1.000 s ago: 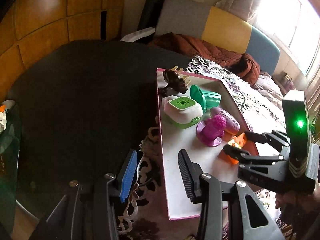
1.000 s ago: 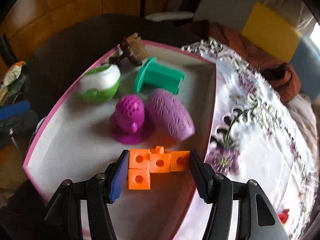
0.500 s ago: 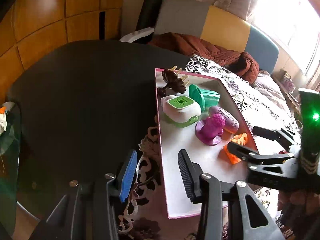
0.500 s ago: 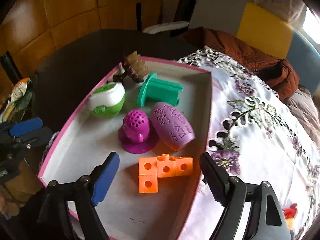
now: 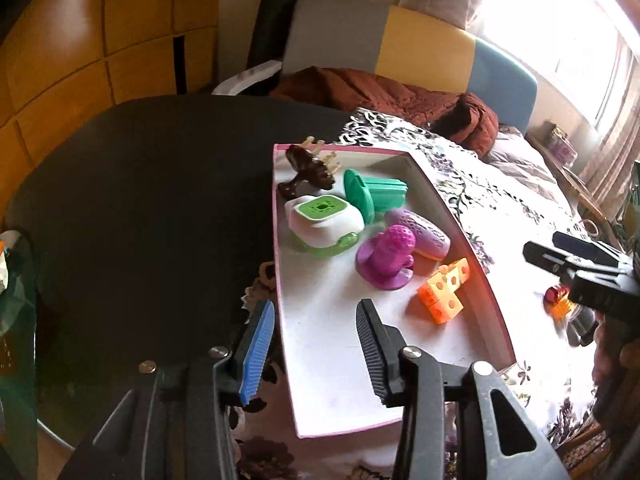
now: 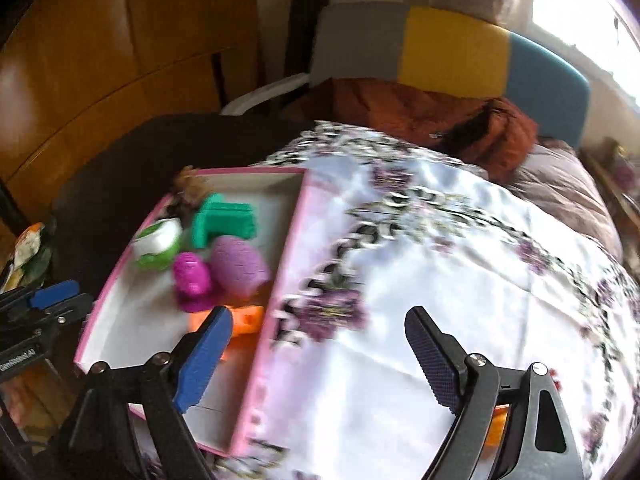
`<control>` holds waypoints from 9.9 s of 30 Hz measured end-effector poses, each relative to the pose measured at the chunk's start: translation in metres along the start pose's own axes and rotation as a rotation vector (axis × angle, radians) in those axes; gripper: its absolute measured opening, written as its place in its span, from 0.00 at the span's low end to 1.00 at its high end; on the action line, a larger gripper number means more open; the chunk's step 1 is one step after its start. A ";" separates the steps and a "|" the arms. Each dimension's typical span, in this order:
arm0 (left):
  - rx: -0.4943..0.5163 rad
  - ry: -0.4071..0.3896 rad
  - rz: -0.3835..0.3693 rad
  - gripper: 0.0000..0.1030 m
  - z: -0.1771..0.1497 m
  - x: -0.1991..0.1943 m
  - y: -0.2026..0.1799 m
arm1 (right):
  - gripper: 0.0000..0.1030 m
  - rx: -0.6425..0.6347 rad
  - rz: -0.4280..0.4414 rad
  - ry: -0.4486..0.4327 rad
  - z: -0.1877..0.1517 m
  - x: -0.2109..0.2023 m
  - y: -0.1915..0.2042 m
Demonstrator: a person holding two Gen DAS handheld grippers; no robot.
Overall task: Organize rigid objects
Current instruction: 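Move both tools back toward the red cylinder and yellow piece, then grasp the red cylinder with the left tool, then lift the red cylinder with left while right moves to the black cup, then close the right tool around the black cup and lift it, then carry the red cylinder into the pink tray and open left while right holds the cup, then carry the black cup into the pink tray and open the right tool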
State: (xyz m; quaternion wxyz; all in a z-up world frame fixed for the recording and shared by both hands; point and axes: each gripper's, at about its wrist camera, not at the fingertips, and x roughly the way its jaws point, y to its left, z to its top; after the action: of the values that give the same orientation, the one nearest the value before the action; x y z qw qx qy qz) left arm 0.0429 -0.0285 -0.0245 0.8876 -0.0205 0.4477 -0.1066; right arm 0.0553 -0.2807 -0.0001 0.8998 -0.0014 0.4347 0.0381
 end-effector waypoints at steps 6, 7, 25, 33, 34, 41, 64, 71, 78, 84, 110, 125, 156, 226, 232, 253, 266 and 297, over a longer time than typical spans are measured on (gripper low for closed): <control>0.034 -0.007 -0.041 0.42 0.003 -0.002 -0.015 | 0.87 0.100 -0.102 0.014 -0.010 -0.010 -0.063; 0.037 -0.010 -0.046 0.42 0.004 -0.003 -0.018 | 0.87 0.120 -0.126 0.016 -0.013 -0.013 -0.077; 0.356 0.058 -0.326 0.42 0.003 0.008 -0.150 | 0.90 0.743 -0.339 0.003 -0.075 -0.042 -0.255; 0.475 0.157 -0.392 0.35 -0.003 0.049 -0.226 | 0.92 0.752 -0.326 0.005 -0.076 -0.040 -0.255; 0.492 0.162 -0.388 0.32 -0.002 0.055 -0.234 | 0.92 0.754 -0.325 0.004 -0.076 -0.041 -0.256; 0.612 0.164 -0.425 0.28 0.017 0.074 -0.286 | 0.92 0.765 -0.302 -0.006 -0.076 -0.042 -0.257; 0.933 0.349 -0.518 0.34 0.018 0.133 -0.361 | 0.92 0.828 -0.251 0.009 -0.081 -0.038 -0.265; 0.997 0.356 -0.542 0.35 0.017 0.140 -0.382 | 0.92 0.846 -0.245 0.018 -0.083 -0.036 -0.266; 0.966 0.406 -0.580 0.36 0.017 0.155 -0.395 | 0.92 0.911 -0.223 0.024 -0.091 -0.035 -0.276; 0.892 0.372 -0.569 0.25 0.013 0.159 -0.387 | 0.92 0.966 -0.205 0.027 -0.097 -0.034 -0.284; 0.556 0.178 -0.413 0.25 -0.032 0.100 -0.257 | 0.94 0.682 -0.093 0.287 -0.085 -0.027 -0.261; 0.520 0.163 -0.437 0.25 -0.034 0.098 -0.250 | 0.78 -0.023 -0.322 0.551 -0.077 0.026 -0.213; 0.492 0.153 -0.449 0.25 -0.034 0.097 -0.247 | 0.92 0.237 -0.282 0.440 -0.069 0.029 -0.233; -0.093 0.133 -0.049 0.25 0.012 0.067 -0.001 | 0.42 0.160 -0.324 0.287 -0.076 0.037 -0.237; 0.008 0.096 0.025 0.26 0.012 0.074 -0.012 | 0.42 0.168 -0.321 0.287 -0.077 0.036 -0.239; 0.032 -0.066 0.075 0.30 0.010 0.001 -0.007 | 0.42 0.153 -0.336 0.285 -0.077 0.037 -0.236; 0.003 -0.075 0.039 0.30 0.007 -0.010 0.000 | 0.42 0.180 -0.346 0.292 -0.077 0.038 -0.237; -0.055 -0.060 0.026 0.30 -0.006 -0.008 0.028 | 0.42 0.403 -0.238 0.098 -0.045 -0.018 -0.171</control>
State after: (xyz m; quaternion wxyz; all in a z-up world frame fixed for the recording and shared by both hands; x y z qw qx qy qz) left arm 0.0387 0.0004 -0.0254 0.9011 -0.0424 0.4237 -0.0822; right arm 0.0207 -0.4537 -0.0191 0.8577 0.1254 0.4736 -0.1558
